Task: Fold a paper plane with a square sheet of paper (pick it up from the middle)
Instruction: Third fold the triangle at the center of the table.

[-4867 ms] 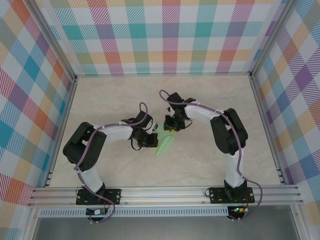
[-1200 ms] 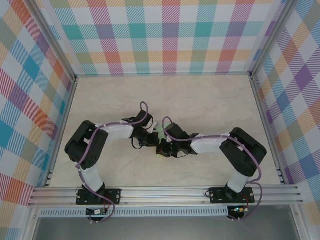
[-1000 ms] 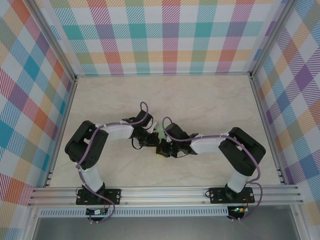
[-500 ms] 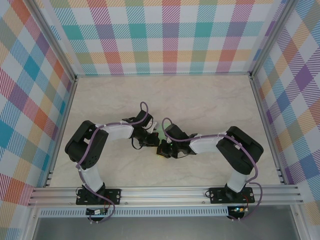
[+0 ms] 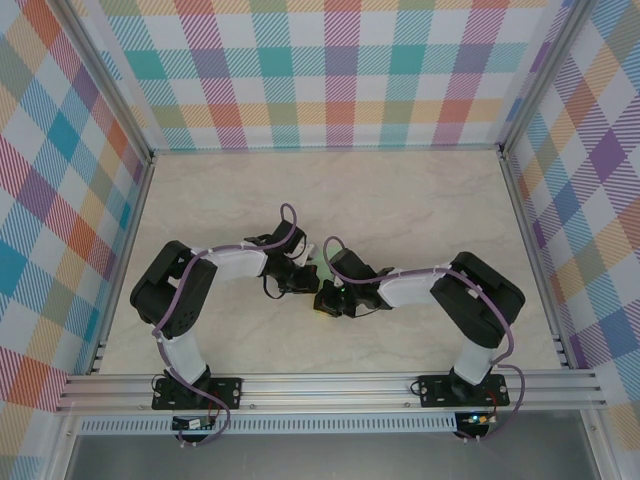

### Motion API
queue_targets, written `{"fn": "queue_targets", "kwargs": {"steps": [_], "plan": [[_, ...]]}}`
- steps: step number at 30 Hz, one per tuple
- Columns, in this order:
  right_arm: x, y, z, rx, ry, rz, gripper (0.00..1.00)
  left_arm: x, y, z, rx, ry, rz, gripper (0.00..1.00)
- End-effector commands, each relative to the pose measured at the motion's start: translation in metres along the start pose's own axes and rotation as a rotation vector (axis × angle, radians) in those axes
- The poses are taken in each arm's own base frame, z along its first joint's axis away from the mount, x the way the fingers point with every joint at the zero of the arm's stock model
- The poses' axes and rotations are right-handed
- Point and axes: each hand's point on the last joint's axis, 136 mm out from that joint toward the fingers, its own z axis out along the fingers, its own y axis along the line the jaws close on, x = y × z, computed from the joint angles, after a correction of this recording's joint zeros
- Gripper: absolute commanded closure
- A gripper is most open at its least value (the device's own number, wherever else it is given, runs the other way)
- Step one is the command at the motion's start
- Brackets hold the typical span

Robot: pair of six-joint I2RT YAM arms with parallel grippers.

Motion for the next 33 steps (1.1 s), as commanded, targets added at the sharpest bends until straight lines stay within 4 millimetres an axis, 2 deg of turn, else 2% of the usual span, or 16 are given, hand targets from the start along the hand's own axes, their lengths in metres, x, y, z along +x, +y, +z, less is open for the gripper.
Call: {"fn": "queue_targets", "kwargs": {"steps": [1,6,9,17,24,26,29,33], "plan": [[0.006,-0.016,0.004,0.053,0.013,0.004,0.93,0.013,0.016,0.011,-0.029,0.056,-0.031,0.96],[0.003,0.005,-0.009,-0.006,-0.004,-0.035,0.92,0.013,0.017,0.01,-0.03,0.057,-0.03,0.96],[0.007,0.015,-0.008,-0.051,0.019,-0.049,0.92,0.013,0.017,0.011,-0.031,0.057,-0.029,0.96],[0.014,0.004,0.004,-0.05,0.066,-0.022,0.92,0.012,0.017,0.01,-0.033,0.054,-0.029,0.96],[0.017,-0.022,0.009,0.045,0.07,0.004,0.92,0.013,0.018,0.011,-0.036,0.06,-0.027,0.96],[0.016,-0.022,0.008,0.052,0.067,0.001,0.92,0.013,0.018,0.011,-0.034,0.061,-0.027,0.96],[0.015,-0.011,0.003,0.024,0.067,-0.022,0.92,0.013,0.018,0.012,-0.036,0.061,-0.028,0.96],[0.004,0.012,-0.018,-0.028,0.005,-0.068,0.91,0.013,0.018,0.01,-0.036,0.061,-0.028,0.96]]}}
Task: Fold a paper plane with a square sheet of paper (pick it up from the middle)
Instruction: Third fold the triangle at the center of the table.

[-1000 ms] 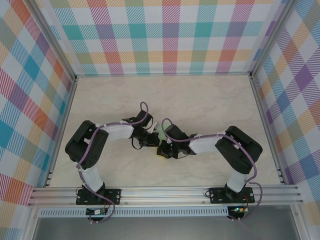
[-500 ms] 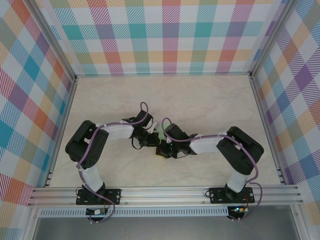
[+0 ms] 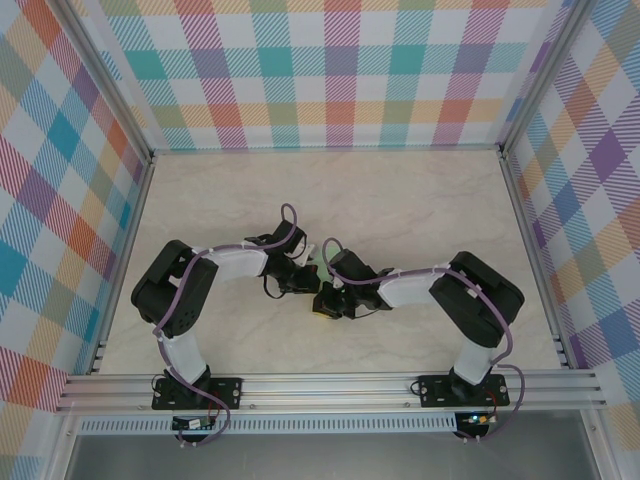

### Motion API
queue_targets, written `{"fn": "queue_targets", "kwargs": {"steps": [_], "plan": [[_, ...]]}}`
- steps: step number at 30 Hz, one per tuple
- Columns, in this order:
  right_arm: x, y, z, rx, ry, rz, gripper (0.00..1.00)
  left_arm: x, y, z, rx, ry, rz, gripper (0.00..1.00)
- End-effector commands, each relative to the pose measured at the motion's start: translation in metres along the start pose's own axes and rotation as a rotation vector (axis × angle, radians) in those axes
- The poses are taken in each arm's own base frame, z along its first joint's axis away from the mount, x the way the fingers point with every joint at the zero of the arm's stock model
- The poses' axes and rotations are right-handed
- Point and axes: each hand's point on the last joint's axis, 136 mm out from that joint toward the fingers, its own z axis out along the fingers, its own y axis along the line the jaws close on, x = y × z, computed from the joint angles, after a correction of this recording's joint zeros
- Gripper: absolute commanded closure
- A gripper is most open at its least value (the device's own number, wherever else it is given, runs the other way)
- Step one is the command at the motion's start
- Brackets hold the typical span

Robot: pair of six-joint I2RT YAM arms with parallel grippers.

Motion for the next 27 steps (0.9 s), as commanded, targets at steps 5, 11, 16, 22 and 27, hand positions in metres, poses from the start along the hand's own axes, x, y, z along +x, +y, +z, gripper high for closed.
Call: {"fn": "queue_targets", "kwargs": {"steps": [5,11,16,22,27], "plan": [[-0.017,0.016,-0.026,-0.063,-0.064,-0.035,0.91,0.014,0.019,0.008,-0.052,0.055,-0.023,0.96],[-0.032,0.004,-0.021,-0.051,-0.09,-0.007,0.91,0.016,0.022,0.01,-0.057,0.064,-0.022,0.96],[-0.04,0.0,-0.019,-0.057,-0.097,0.005,0.91,0.016,0.023,0.013,-0.054,0.072,-0.027,0.95],[-0.04,-0.018,-0.014,-0.014,-0.087,0.023,0.91,0.016,0.022,0.014,-0.052,0.078,-0.025,0.95],[-0.036,-0.036,-0.007,0.016,-0.082,0.047,0.91,0.016,0.023,0.015,-0.052,0.082,-0.025,0.95]]}}
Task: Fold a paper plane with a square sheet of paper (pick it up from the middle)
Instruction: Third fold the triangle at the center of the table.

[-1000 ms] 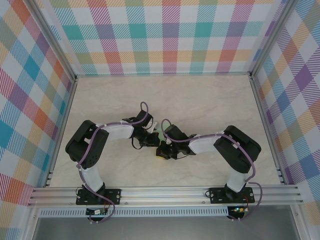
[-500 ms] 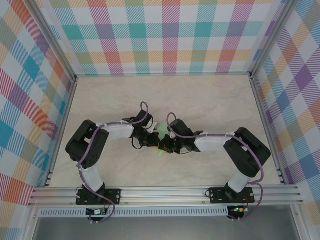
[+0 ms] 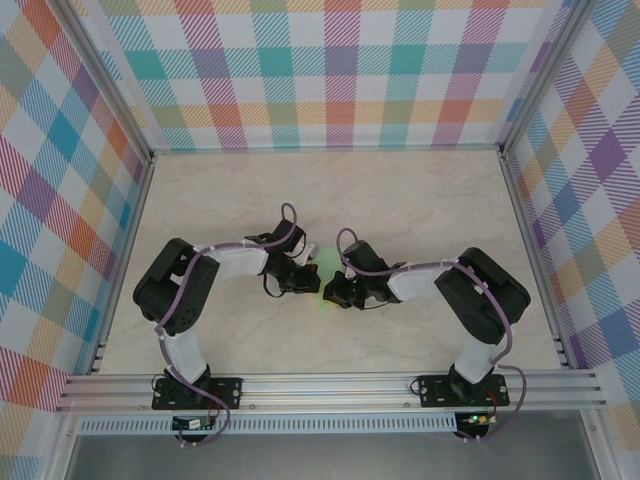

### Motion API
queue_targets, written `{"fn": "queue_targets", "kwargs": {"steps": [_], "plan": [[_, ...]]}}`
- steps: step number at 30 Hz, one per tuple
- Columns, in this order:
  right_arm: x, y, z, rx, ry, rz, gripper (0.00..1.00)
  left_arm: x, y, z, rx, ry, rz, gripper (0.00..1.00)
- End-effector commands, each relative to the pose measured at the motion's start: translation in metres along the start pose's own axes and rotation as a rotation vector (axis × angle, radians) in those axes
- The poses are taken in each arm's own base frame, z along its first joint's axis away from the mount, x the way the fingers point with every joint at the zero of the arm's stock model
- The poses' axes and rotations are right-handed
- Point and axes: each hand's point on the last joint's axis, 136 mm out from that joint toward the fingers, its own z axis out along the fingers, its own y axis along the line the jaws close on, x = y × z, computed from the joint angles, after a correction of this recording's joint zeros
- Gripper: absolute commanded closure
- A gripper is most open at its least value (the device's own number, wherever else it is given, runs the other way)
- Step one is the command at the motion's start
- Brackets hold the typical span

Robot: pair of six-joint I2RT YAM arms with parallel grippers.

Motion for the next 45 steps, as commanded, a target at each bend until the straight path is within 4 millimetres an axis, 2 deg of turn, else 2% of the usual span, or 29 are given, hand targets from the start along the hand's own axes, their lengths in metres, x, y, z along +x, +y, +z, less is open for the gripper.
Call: {"fn": "queue_targets", "kwargs": {"steps": [1,6,9,14,20,26,33,38,45], "plan": [[0.001,-0.02,0.007,0.039,-0.005,0.0,0.91,0.016,0.026,0.013,-0.076,0.063,-0.031,0.95],[0.0,-0.009,0.003,0.007,-0.002,-0.008,0.9,0.017,0.027,0.013,-0.08,0.064,-0.03,0.95],[-0.007,0.007,-0.01,-0.033,-0.023,-0.028,0.9,0.017,0.027,0.013,-0.083,0.065,-0.03,0.95],[-0.027,0.015,-0.034,-0.073,-0.077,-0.042,0.88,0.016,0.027,0.012,-0.082,0.062,-0.028,0.95],[-0.037,0.017,-0.032,-0.092,-0.063,-0.054,0.89,0.017,0.027,0.013,-0.082,0.063,-0.029,0.95],[-0.041,0.009,-0.023,-0.071,-0.058,-0.045,0.89,0.017,0.027,0.011,-0.084,0.06,-0.028,0.95],[-0.039,-0.019,-0.009,0.003,-0.045,-0.014,0.89,0.019,0.029,0.012,-0.09,0.064,-0.027,0.95],[-0.035,-0.03,-0.007,0.051,-0.022,0.013,0.9,0.022,0.031,0.011,-0.098,0.071,-0.023,0.95],[-0.049,0.009,-0.039,-0.077,-0.055,-0.059,0.86,0.022,0.031,0.01,-0.102,0.067,-0.023,0.95]]}}
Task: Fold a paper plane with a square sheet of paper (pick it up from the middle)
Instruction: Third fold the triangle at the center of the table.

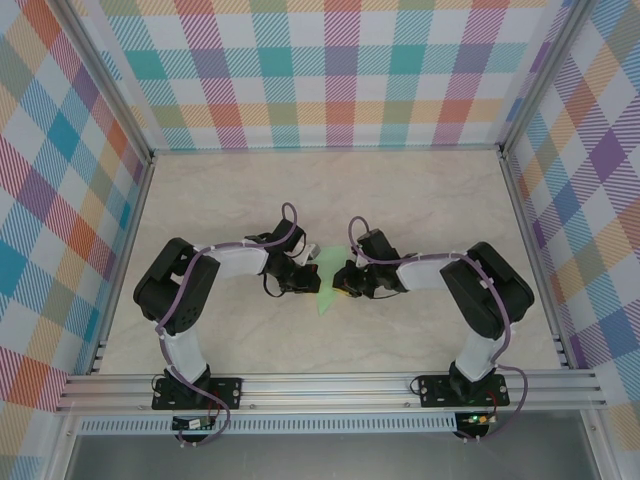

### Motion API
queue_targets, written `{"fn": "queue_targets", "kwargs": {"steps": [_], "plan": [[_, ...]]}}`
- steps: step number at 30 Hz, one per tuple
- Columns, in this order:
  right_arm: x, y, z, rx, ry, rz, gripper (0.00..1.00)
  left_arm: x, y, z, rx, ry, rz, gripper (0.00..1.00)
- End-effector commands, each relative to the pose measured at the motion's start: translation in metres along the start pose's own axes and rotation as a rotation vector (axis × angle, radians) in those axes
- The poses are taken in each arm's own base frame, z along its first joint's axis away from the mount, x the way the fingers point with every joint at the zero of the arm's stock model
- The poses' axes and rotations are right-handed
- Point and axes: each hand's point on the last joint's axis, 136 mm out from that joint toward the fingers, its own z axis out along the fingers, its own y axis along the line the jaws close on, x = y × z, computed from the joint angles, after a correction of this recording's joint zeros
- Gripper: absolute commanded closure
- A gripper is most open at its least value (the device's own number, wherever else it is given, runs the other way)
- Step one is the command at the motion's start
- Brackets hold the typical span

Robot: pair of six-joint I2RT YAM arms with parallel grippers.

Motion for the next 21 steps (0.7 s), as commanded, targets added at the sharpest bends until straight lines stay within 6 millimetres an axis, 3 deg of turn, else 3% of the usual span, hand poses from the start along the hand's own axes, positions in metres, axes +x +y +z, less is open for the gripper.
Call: {"fn": "queue_targets", "kwargs": {"steps": [1,8,14,21], "plan": [[-0.014,0.025,-0.02,-0.073,-0.02,-0.066,0.86,0.023,0.031,0.011,-0.103,0.067,-0.039,0.95],[-0.027,0.02,-0.018,-0.072,-0.011,-0.072,0.86,0.021,0.031,0.012,-0.101,0.065,-0.041,0.95],[-0.032,0.002,-0.006,-0.024,-0.014,-0.037,0.87,0.023,0.033,0.013,-0.103,0.071,-0.045,0.95],[-0.029,-0.035,0.006,0.08,-0.022,0.027,0.87,0.025,0.034,0.014,-0.105,0.074,-0.046,0.95]]}}
